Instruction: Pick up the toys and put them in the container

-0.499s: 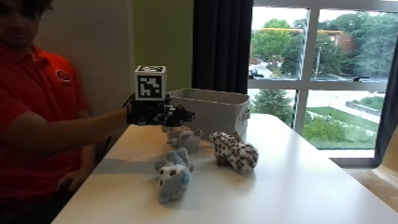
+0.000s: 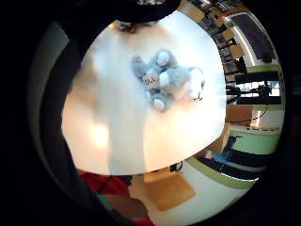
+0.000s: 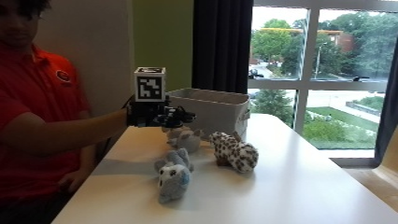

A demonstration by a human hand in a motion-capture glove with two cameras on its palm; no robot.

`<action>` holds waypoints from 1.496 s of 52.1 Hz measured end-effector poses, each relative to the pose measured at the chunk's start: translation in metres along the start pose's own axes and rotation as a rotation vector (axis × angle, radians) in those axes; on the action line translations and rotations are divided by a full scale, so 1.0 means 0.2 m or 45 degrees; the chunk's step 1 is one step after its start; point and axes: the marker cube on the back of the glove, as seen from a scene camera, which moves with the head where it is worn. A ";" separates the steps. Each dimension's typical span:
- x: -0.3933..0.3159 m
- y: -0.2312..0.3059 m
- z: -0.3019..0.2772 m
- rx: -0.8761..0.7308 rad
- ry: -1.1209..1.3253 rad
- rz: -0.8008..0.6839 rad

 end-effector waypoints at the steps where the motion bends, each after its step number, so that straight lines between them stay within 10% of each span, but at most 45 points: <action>1: 0.00 0.00 0.00 -0.002 -0.007 -0.003; 78: 0.86 -0.22 0.30 -0.252 0.151 0.385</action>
